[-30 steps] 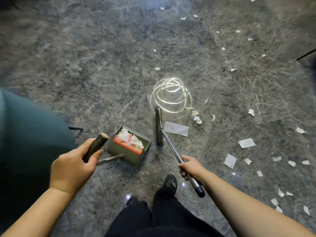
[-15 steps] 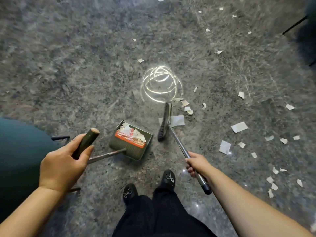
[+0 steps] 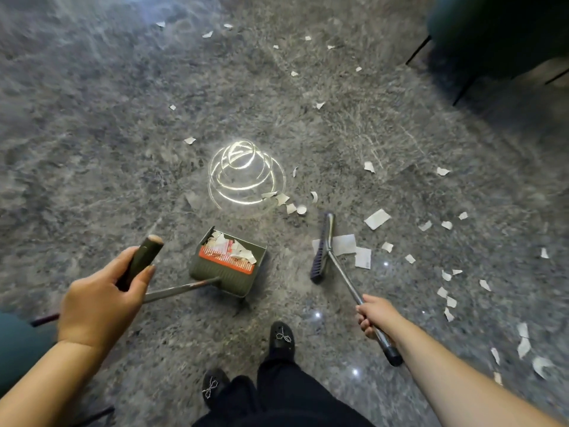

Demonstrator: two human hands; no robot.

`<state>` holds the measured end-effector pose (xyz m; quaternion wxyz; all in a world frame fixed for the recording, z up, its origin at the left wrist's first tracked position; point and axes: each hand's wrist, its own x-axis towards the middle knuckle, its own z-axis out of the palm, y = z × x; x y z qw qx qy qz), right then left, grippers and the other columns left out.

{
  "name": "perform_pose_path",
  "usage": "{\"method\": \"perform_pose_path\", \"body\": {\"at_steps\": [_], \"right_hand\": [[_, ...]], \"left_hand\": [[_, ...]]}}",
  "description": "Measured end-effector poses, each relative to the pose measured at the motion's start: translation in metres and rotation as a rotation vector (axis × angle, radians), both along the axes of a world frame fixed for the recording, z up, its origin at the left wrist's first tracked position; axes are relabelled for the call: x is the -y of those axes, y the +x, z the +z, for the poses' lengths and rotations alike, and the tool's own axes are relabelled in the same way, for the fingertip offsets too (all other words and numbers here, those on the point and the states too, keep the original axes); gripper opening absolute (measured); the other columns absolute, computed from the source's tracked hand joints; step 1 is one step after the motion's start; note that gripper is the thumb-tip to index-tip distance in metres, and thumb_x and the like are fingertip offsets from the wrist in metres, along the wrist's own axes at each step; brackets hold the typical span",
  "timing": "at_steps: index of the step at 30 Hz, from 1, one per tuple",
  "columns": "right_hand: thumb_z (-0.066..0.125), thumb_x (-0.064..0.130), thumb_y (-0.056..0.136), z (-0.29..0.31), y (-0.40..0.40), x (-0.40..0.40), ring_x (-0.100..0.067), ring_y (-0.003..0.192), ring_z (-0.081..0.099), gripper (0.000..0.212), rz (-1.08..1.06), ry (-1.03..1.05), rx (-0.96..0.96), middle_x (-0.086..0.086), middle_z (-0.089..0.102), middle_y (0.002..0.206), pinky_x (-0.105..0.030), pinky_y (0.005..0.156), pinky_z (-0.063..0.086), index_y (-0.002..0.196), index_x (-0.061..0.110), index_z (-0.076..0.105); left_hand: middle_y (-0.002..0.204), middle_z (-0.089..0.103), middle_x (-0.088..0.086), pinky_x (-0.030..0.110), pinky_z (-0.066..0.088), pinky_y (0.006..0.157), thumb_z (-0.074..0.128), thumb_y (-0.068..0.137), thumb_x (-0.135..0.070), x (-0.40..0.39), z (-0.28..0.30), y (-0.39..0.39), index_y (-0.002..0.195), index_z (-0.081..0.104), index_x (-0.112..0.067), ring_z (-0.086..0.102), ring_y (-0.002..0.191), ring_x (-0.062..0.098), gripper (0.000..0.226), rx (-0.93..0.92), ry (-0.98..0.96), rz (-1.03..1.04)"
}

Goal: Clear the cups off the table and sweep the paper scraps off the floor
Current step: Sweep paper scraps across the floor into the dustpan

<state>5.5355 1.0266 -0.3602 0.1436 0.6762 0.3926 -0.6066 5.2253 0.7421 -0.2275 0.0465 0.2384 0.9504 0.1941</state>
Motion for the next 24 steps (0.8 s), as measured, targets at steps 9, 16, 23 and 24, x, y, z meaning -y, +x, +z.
{"method": "perform_pose_path", "body": {"at_steps": [9,16,23,24], "right_hand": [[0.039,0.000,0.099,0.025,-0.027,-0.001,-0.007,0.032,0.033,0.053,-0.115,0.041,-0.150,-0.005,0.037,0.059,-0.014,0.032,0.028,0.148,0.016,0.029],[0.042,0.000,0.097,0.039,-0.111,-0.005,-0.008,0.035,0.036,0.055,0.031,0.078,-0.261,-0.004,0.041,0.057,-0.017,0.033,0.030,0.148,0.016,0.032],[0.043,0.000,0.095,0.036,-0.228,-0.010,-0.008,0.036,0.038,0.055,0.132,0.062,-0.247,-0.004,0.044,0.060,-0.016,0.034,0.030,0.146,0.020,0.036],[0.042,0.000,0.095,0.035,-0.240,-0.009,-0.008,0.036,0.038,0.057,0.145,0.065,-0.245,-0.005,0.044,0.061,-0.016,0.034,0.030,0.147,0.020,0.033]], "left_hand": [[0.072,0.070,0.013,0.034,0.044,0.055,0.073,0.083,-0.026,-0.023,0.009,-0.023,0.119,0.066,-0.021,0.064,0.060,0.036,0.037,-0.053,0.021,-0.065],[0.068,0.069,0.012,0.036,0.046,0.054,0.073,0.083,-0.038,-0.028,0.011,-0.076,0.118,0.066,-0.026,0.064,0.059,0.037,0.038,-0.061,0.054,-0.081],[0.063,0.067,0.006,0.030,0.041,0.051,0.073,0.082,-0.035,-0.046,0.001,-0.154,0.112,0.062,-0.033,0.063,0.054,0.033,0.031,-0.074,0.071,-0.193],[0.064,0.068,0.006,0.031,0.043,0.052,0.075,0.082,-0.031,-0.050,0.000,-0.163,0.112,0.062,-0.033,0.063,0.056,0.033,0.033,-0.061,0.066,-0.189]]}}
